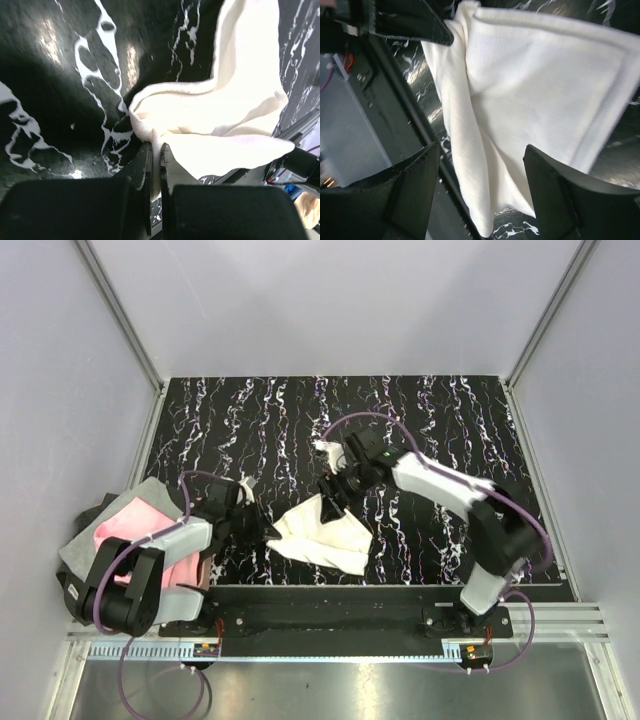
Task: Fold the napkin, place the utensils inside, and roll it up
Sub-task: Roll the napkin with the utensil
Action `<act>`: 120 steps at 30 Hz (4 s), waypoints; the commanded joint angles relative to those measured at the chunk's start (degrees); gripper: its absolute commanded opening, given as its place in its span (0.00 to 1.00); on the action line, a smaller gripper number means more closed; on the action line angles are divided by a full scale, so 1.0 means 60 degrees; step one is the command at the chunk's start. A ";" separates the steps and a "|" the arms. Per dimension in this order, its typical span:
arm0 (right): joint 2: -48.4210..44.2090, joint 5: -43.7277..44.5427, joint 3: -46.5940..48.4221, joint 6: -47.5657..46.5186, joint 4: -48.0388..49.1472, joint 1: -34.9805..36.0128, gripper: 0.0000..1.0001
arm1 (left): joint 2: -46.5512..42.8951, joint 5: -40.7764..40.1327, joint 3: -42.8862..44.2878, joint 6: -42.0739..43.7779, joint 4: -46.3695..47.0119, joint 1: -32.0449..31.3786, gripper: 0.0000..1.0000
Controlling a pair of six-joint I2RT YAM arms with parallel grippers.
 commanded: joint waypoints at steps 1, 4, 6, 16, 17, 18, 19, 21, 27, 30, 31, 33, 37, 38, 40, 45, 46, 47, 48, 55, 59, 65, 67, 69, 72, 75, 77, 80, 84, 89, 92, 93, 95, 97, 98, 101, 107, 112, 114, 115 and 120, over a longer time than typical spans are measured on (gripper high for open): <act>-0.2557 0.3200 -0.1537 0.0088 0.1051 0.1008 0.78 | 0.0895 -0.0357 0.0940 0.0618 -0.0922 0.0313 0.00; -0.3569 0.4974 -0.2607 0.0058 0.1623 0.2383 0.81 | 0.1642 0.0083 0.1467 0.0779 -0.1039 0.0460 0.00; -0.3906 0.5752 -0.3120 0.0262 0.2002 0.2886 0.82 | 0.2038 0.0172 0.1834 0.0911 -0.1214 0.0490 0.00; -0.2781 0.7132 -0.3034 0.0234 0.2664 0.4631 0.79 | 0.2728 0.0070 0.2992 0.1380 -0.2006 0.0504 0.00; -0.2534 0.7131 -0.3005 0.0220 0.2679 0.4646 0.79 | 0.2728 0.0085 0.2992 0.1380 -0.2020 0.0490 0.00; -0.2415 0.7088 -0.3005 0.0219 0.2679 0.4646 0.77 | 0.2728 0.0070 0.2992 0.1409 -0.2020 0.0504 0.00; -0.2327 0.7029 -0.3019 0.0219 0.2693 0.4646 0.76 | 0.2728 0.0056 0.2978 0.1409 -0.2035 0.0504 0.00; -0.2078 0.7029 -0.3078 0.0161 0.2708 0.4646 0.73 | 0.2728 0.0055 0.2963 0.1409 -0.2050 0.0504 0.00; -0.1448 0.7659 -0.3210 -0.0030 0.2825 0.4617 0.74 | 0.2728 0.0128 0.3006 0.1453 -0.2035 0.0504 0.00; -0.1126 0.7571 -0.3151 -0.0001 0.2811 0.4515 0.74 | 0.2757 0.0187 0.3094 0.1497 -0.2050 0.0504 0.00; -0.1067 0.7498 -0.3137 0.0029 0.2825 0.4442 0.74 | 0.2757 0.0187 0.3124 0.1541 -0.2079 0.0504 0.00; -0.0906 0.6843 -0.3107 0.0043 0.2811 0.4252 0.73 | 0.2757 0.0231 0.3197 0.1570 -0.2094 0.0490 0.00; -0.0496 0.5157 -0.2757 0.0117 0.2373 0.3374 0.56 | 0.2757 0.0407 0.3358 0.1673 -0.2138 0.0504 0.00; -0.0451 0.4864 -0.2683 0.0117 0.2284 0.3299 0.52 | 0.2728 0.0407 0.3402 0.1687 -0.2167 0.0504 0.00; -0.0277 0.3985 -0.2522 0.0175 0.1978 0.3109 0.42 | 0.2611 0.0305 0.3534 0.1702 -0.2182 0.0504 0.11; 0.0076 0.1923 -0.2536 0.0351 0.1873 0.2494 0.31 | 0.2129 -0.0003 0.3929 0.1746 -0.2328 0.0519 0.41; 0.0221 0.1583 -0.2565 0.0351 0.1917 0.2348 0.30 | 0.2040 -0.0061 0.3959 0.1746 -0.2357 0.0519 0.53; 0.0310 0.1304 -0.2580 0.0351 0.1961 0.2056 0.29 | 0.1938 -0.0091 0.3973 0.1746 -0.2386 0.0519 0.57; 0.0398 0.0823 -0.2623 0.0351 0.2004 0.1937 0.29 | 0.1734 -0.0207 0.3959 0.1746 -0.2401 0.0519 0.62; 0.1685 -0.1640 -0.2434 0.0351 0.2210 0.0663 0.27 | 0.0912 -0.0604 0.3418 0.1849 -0.2548 0.0519 0.73; 0.2229 -0.2827 -0.2185 0.0351 0.2283 0.0252 0.27 | 0.0692 -0.0575 0.2877 0.1644 -0.2256 0.0519 0.74; 0.2947 -0.3940 -0.1833 0.0717 0.2298 -0.0246 0.27 | 0.0414 -0.0297 0.2145 0.1190 -0.1334 0.0519 0.70; 0.3209 -0.4206 -0.1701 0.0776 0.2298 -0.0363 0.27 | 0.0399 -0.0238 0.1938 0.0985 -0.0792 0.0519 0.68; 0.3400 -0.4309 -0.1584 0.0820 0.2269 -0.0364 0.27 | 0.0501 -0.0019 0.1704 0.0737 -0.0179 0.0519 0.65; 0.3533 -0.4382 -0.1525 0.0849 0.2283 -0.0364 0.27 | 0.0779 0.0114 0.1513 0.0531 0.0511 0.0519 0.62; 0.3563 -0.4353 -0.1467 0.0849 0.2269 -0.0393 0.28 | 0.1233 0.0158 0.1527 0.0545 0.0718 0.0519 0.61; 0.3548 -0.4310 -0.1437 0.0893 0.2283 -0.0437 0.29 | 0.1510 0.0158 0.1557 0.0530 0.0704 0.0504 0.54; 0.3446 -0.4105 -0.1321 0.0981 0.2254 -0.0437 0.32 | 0.1760 -0.0075 0.1644 0.0603 0.0573 0.0504 0.37; 0.2817 -0.3563 -0.1101 0.1157 0.1860 -0.0437 0.46 | 0.2024 -0.0369 0.1922 0.0794 -0.0115 0.0504 0.11; 0.1384 -0.1676 -0.0384 0.1011 0.0632 -0.0437 0.63 | 0.2142 -0.0282 0.2259 0.0837 -0.0598 0.0504 0.00; 0.0331 -0.0299 -0.0046 0.1112 0.0467 -0.0320 0.67 | 0.2259 -0.0179 0.2523 0.0925 -0.0920 0.0519 0.00; 0.0079 0.0096 0.0041 0.1113 0.0467 -0.0218 0.68 | 0.2303 -0.0106 0.2596 0.0940 -0.0980 0.0504 0.00; -0.0506 0.1764 0.0276 0.0880 0.0481 0.0570 0.69 | 0.2493 0.0157 0.2772 0.0941 -0.1053 0.0519 0.00; -0.0714 0.4141 0.0321 0.0689 0.0627 0.1375 0.70 | 0.2712 0.0405 0.2904 0.0926 -0.1083 0.0519 0.00; -0.0802 0.4825 0.0292 0.0529 0.0918 0.2104 0.71 | 0.2771 0.0465 0.2933 0.0926 -0.1097 0.0519 0.00; -0.0832 0.6818 -0.0118 0.0469 0.1897 0.3191 0.71 | 0.2860 0.0524 0.3065 0.0940 -0.1156 0.0519 0.00; -0.0190 0.8669 -0.0485 -0.0219 0.3014 0.4396 0.69 | 0.2860 0.0539 0.3183 0.0999 -0.1317 0.0519 0.00; 0.0325 0.8567 -0.0529 -0.0352 0.3264 0.4661 0.59 | 0.2816 0.0553 0.3168 0.1014 -0.1376 0.0519 0.00; 0.0457 0.8479 -0.0587 -0.0337 0.3352 0.4675 0.57 | 0.2758 0.0553 0.3168 0.1014 -0.1390 0.0519 0.00; 0.0573 0.8450 -0.0588 -0.0337 0.3353 0.4661 0.56 | 0.2757 0.0539 0.3168 0.1028 -0.1391 0.0519 0.00; 0.0955 0.8376 -0.0646 -0.0221 0.3338 0.4675 0.55 | 0.2699 0.0597 0.3182 0.1043 -0.1405 0.0519 0.00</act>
